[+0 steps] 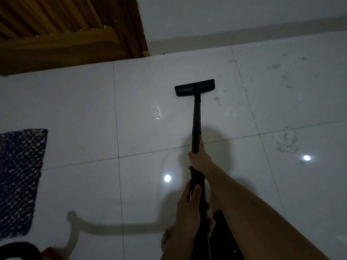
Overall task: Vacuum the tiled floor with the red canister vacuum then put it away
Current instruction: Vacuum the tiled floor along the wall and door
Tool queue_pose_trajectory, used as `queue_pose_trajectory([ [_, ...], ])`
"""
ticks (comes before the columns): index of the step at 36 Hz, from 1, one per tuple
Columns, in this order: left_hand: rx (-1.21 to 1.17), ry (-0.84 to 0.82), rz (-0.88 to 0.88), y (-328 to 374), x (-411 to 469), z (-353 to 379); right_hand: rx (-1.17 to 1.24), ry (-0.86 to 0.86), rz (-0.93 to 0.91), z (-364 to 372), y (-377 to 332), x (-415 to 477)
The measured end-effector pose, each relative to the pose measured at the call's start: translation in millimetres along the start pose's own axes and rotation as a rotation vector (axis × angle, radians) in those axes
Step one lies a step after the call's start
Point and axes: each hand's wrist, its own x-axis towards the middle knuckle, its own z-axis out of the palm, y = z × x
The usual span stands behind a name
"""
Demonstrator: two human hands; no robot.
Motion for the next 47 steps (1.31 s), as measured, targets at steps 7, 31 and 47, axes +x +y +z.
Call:
queue_pose_trajectory([
  [7,-0.036,0.036,-0.027,45.8,35.2,39.1,-0.003,-0.020,-0.009,-41.9,-43.5,33.8],
  [31,-0.078,0.005,-0.048,167.9,107.0,154.1,-0.047,0.078,-0.103,-165.3,-135.7,101.0],
  [47,-0.039,-0.055,-0.065,168.2,116.8,186.8,0.004,0.167,-0.098,-210.7,-126.6,102.8],
])
